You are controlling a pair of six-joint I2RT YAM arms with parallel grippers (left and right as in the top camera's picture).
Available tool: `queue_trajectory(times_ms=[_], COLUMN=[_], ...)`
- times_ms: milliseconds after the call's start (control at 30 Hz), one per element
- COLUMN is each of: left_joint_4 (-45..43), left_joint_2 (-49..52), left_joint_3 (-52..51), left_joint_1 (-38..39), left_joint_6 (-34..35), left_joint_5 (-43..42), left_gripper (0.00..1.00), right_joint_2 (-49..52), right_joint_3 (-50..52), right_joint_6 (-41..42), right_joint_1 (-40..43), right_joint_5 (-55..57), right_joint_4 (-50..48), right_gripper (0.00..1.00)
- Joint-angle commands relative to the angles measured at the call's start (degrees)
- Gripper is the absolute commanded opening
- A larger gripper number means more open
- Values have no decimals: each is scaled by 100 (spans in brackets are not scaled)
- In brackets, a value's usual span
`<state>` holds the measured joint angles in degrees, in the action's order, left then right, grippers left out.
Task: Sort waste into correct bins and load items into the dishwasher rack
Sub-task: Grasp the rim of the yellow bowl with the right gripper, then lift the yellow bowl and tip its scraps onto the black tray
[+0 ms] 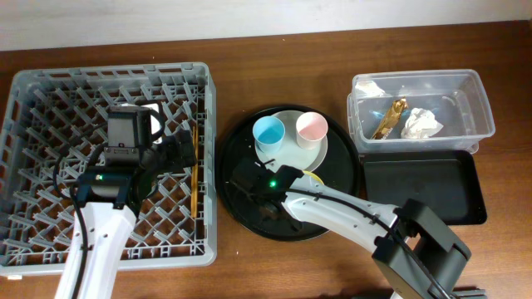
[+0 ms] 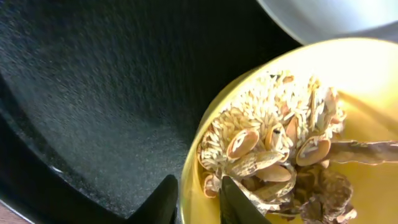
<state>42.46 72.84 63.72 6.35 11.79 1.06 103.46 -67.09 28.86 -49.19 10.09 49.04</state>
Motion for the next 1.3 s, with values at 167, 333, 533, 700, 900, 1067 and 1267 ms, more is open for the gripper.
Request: queue_trajectory(times_ms=[167, 333, 533, 700, 900, 1067, 1267], left_joint_4=[-15, -15, -15, -15, -15, -15, -15], left_joint_2=[-63, -63, -63, -63, -63, -63, -63], left_joint_3=[90, 90, 90, 90, 90, 90, 90], left_joint_1=[-13, -13, -13, -13, -13, -13, -13], left_joint_6=[55, 55, 52, 52, 55, 55, 55], left_joint_5=[42, 42, 42, 42, 42, 42, 42], left_gripper=[99, 99, 99, 99, 99, 99, 99], right_joint_2=[15, 15, -24, -485, -1390, -2157, -2350], right_joint_3=[120, 120, 79, -417, -752, -750, -741], right_joint_6=[35, 35, 33, 37, 37, -291, -1838], right_joint_1=[-26, -26, -26, -24, 291, 1648, 4430], right_joint_5=[111, 109, 92, 136, 195, -205, -2103], right_joint_4=[-136, -129, 63, 861, 1567, 1952, 1952], right_gripper=[13, 4, 4, 4, 4, 4, 4])
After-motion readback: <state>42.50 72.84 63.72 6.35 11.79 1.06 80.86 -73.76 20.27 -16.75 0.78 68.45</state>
